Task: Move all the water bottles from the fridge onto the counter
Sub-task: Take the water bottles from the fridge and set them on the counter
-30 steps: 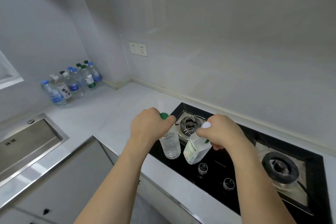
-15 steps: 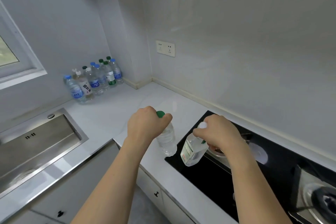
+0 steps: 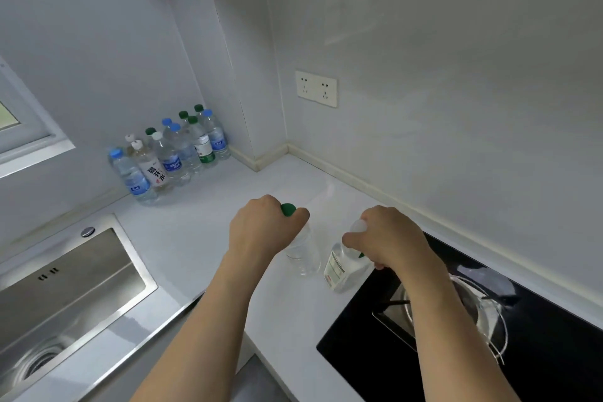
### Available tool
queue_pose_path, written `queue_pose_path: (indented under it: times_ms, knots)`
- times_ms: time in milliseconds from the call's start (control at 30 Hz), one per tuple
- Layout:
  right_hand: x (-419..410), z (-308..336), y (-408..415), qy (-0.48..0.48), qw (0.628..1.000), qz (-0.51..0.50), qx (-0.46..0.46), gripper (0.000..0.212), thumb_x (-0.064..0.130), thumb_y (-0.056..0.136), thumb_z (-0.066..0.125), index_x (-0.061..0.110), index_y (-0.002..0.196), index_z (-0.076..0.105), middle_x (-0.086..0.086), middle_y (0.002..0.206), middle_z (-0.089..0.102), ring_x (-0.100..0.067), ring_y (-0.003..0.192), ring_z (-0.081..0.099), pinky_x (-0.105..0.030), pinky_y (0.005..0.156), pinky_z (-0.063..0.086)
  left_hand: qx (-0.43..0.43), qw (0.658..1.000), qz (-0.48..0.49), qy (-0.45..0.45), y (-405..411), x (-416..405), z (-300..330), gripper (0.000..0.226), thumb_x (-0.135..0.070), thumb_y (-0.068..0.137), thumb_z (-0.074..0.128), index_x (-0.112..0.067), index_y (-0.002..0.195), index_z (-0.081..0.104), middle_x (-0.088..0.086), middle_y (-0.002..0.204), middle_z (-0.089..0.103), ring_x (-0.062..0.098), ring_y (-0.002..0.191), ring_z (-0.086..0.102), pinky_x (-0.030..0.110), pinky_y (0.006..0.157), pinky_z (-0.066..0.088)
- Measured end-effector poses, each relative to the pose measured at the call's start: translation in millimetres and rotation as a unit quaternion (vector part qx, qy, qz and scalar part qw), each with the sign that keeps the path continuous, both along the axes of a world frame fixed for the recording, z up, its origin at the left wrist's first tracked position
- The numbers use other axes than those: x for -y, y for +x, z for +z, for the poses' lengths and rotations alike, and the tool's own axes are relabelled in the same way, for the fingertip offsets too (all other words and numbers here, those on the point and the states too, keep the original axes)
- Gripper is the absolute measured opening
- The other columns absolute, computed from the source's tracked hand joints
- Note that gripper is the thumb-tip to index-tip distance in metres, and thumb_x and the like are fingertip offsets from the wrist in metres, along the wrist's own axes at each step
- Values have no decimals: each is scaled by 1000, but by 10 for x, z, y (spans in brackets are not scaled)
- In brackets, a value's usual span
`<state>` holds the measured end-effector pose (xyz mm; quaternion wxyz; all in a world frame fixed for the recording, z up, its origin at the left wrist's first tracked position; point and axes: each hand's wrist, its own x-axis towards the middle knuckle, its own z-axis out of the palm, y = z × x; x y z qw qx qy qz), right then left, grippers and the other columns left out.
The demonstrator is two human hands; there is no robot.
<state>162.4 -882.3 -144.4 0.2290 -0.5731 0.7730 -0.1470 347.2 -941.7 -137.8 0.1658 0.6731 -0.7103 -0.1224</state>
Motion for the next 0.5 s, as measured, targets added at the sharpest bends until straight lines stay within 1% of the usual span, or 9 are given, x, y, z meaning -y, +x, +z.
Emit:
queue_pose_path:
  times_ms: [100, 200, 367, 500]
  knots:
    - [238, -14, 38, 9, 1000, 0, -6, 28, 39, 71, 62, 14, 71, 49, -1, 62, 57, -21, 47, 59, -24, 53, 41, -7, 1000, 8, 11, 42, 212, -8, 42, -44, 77, 55, -11, 59, 35, 0, 54, 38, 21, 50, 36, 25, 50, 28]
    - [442, -18, 113, 19, 1000, 6, -16, 27, 39, 71, 62, 14, 71, 51, 1, 59, 57, -19, 46, 58, -23, 51, 39, -9, 1000, 15, 19, 143, 403, -25, 41, -44, 76, 55, -11, 60, 37, 1, 55, 40, 21, 51, 37, 24, 50, 30]
    - [710, -38, 371, 22, 1000, -4, -14, 26, 37, 70, 63, 16, 68, 49, 5, 50, 53, -19, 43, 59, -21, 48, 35, -5, 999, 14, 28, 399, 675, -72, 39, -46, 77, 55, -11, 63, 44, 1, 58, 45, 20, 52, 42, 24, 51, 32]
    - [913, -54, 710, 18, 1000, -19, -11, 26, 36, 69, 63, 11, 76, 58, 6, 49, 56, -17, 42, 60, -21, 47, 35, -4, 1000, 3, 29, 720, 889, -108, 38, -45, 77, 55, -12, 62, 43, 2, 58, 47, 20, 51, 41, 25, 51, 33]
